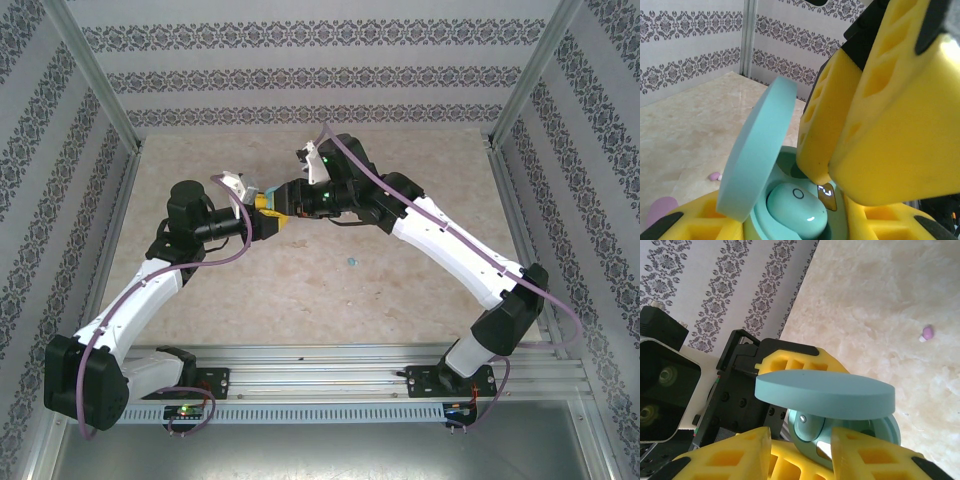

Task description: Insert wireless bluetooth earbuds into charging case

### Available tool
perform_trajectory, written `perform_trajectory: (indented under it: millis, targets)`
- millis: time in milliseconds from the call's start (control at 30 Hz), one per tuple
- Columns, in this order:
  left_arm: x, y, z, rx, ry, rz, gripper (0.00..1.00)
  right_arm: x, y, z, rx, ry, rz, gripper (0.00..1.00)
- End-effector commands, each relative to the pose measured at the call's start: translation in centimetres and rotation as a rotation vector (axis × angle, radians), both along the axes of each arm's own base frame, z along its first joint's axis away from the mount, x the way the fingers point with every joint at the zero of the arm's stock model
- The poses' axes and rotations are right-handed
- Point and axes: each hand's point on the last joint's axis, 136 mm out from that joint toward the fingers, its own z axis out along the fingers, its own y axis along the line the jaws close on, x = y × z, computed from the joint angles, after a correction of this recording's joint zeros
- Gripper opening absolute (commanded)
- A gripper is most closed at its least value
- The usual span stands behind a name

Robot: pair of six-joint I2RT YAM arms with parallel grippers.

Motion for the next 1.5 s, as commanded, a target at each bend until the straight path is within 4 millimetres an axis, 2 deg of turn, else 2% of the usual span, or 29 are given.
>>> perform_trajectory:
  millis: [0,133,367,467,567,733,1000,1100,1300,1467]
  targets:
    - [-0.4,-0.5,2.8,-0.013,-0.117,-0.035,0.21,-0.6,-0.6,1.5,0.004,-0.025,0.015,0.37]
    - [-0.3,-0.5,2.5,-0.014,-0.098,-0.034,0.22,-0.9,-1.7,2.2,0.041,-0.010,0.015,0.37]
    - [0.3,-0.7,2.3,-0.047,-0.057,-0.036,0.22,-0.8,-5.5,2.4,0.059,0.007,-0.049,0.38]
    - [0.5,-0.8,2.2,-0.057,-0.044,-0.035,0.22,-0.4,-7.4,1.8,0.056,0.022,-0.096,0.38]
    - [0.6,-0.8,2.2,-0.061,-0.039,-0.036,0.22,0.3,-9.7,0.5,0.025,0.042,-0.162,0.38]
    - [0.6,-0.8,2.1,-0.060,-0.030,-0.034,0.22,0.8,-12.6,-4.8,-0.091,0.099,-0.226,0.38]
    - [0.5,-0.7,1.6,-0.050,-0.010,-0.028,0.22,0.5,-14.6,-15.3,-0.421,0.195,-0.142,0.37]
    - [0.4,-0.6,1.3,-0.044,-0.005,-0.023,0.22,0.7,-14.9,-18.1,-0.533,0.197,-0.097,0.37]
    - [0.3,-0.5,0.9,-0.039,0.007,-0.010,0.22,1.5,-14.4,-22.5,-0.735,0.184,0.024,0.32]
    - [0.2,-0.3,0.8,-0.027,0.007,0.001,0.22,1.6,-14.4,-25.5,-0.889,0.190,0.109,0.38]
